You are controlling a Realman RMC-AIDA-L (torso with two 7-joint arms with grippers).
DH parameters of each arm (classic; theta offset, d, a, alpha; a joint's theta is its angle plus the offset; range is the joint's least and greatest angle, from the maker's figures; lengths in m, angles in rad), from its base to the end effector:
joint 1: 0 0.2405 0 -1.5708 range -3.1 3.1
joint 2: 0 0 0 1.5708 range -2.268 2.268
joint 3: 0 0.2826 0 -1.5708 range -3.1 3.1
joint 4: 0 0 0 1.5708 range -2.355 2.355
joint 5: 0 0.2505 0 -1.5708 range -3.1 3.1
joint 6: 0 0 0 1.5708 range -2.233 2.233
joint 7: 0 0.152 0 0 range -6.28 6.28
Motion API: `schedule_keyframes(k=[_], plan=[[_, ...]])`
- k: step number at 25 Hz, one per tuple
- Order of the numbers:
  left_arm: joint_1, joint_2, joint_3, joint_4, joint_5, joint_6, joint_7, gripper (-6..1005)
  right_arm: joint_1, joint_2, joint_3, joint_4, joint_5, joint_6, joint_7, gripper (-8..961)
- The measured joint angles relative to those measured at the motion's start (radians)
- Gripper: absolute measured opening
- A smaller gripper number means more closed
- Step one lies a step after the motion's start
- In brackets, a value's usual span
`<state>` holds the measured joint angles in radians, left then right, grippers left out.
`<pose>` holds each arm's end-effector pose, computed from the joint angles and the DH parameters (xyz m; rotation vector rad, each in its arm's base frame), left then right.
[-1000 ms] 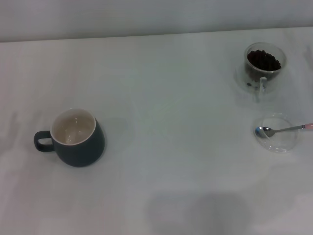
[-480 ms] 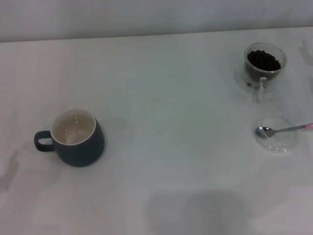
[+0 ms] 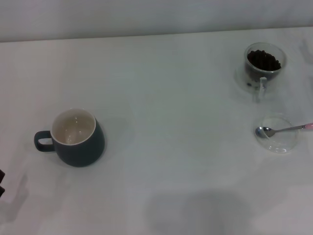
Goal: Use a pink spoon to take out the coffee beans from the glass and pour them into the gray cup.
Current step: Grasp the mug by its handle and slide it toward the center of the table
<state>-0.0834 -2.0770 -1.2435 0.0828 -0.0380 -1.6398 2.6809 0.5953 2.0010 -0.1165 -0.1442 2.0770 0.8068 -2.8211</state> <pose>-0.4375 0.1631 -0.0507 -1.7749 -0.7134 -0.8271 0.4433 0.4299 0.0626 -1.3213 0.7449 0.4606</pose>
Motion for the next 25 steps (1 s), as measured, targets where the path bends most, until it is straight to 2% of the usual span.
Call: schedule_keyframes(k=[4, 14, 25], plan=[[-0.001, -0.001, 0.001, 0.002, 0.026, 0.0, 0.002, 828, 0.002, 0.0, 0.0, 0.0, 0.0, 0.0, 0.0, 866], [-0.049, 0.0, 0.003, 0.002, 0.063, 0.021, 0.002, 829, 0.008, 0.002, 0.0, 0.0, 0.0, 0.003, 0.0, 865], [-0.083, 0.0, 0.003, -0.008, 0.083, 0.091, -0.007, 828, 0.013, 0.003, 0.0, 0.0, 0.0, 0.003, 0.0, 865]])
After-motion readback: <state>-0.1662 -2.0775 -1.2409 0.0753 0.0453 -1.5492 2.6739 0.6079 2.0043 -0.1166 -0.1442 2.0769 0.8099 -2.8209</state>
